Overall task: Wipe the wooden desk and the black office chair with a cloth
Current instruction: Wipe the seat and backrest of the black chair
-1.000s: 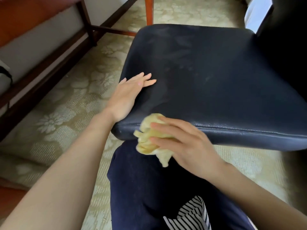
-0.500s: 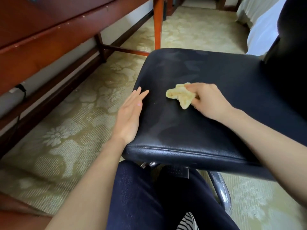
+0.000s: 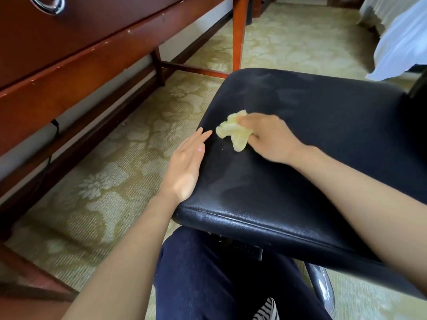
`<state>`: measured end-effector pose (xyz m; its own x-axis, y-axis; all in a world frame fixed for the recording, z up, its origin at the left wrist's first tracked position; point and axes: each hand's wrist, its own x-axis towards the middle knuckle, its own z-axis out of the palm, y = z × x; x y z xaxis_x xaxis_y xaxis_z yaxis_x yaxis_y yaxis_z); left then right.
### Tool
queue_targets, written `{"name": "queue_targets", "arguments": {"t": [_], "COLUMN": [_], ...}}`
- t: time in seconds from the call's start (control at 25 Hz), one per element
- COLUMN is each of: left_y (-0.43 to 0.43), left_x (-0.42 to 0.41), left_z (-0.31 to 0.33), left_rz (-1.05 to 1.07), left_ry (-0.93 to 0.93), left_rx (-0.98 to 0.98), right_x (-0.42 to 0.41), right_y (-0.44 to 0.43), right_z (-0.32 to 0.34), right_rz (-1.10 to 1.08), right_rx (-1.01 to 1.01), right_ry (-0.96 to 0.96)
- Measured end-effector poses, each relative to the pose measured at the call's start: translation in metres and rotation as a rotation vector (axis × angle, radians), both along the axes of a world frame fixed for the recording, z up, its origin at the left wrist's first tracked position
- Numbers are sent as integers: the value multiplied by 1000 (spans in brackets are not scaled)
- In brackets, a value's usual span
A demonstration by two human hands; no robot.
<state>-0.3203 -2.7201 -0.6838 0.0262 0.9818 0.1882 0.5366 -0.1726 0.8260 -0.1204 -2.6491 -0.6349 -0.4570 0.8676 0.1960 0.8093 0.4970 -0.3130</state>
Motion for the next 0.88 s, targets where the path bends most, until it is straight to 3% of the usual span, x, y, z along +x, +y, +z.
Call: {"name": "queue_targets", "arguments": {"t": [0.24,0.4,0.52,0.68,0.88], "left_y": [-5,-12,-21,-41,-62], "left_x": [3,8,14,25,44], "left_z": [-1,-3,-5,-9,-8], "left_rz": [-4,24,41,32,46], "left_ry": [-188,-263,-367,-372,-343], "left_rx": [-29,-102,-154,-133,-114], "right_x": [-12,16,48,77,57], "right_y": [-106,-137,-139,-126,-89], "right_z": [-4,-6,-5,-1,2], "right_rz": [414,515,406,130,-81], "right_rx": [-64,-40,-24,26,25], "right_ry": [127,120,165,157,175]}}
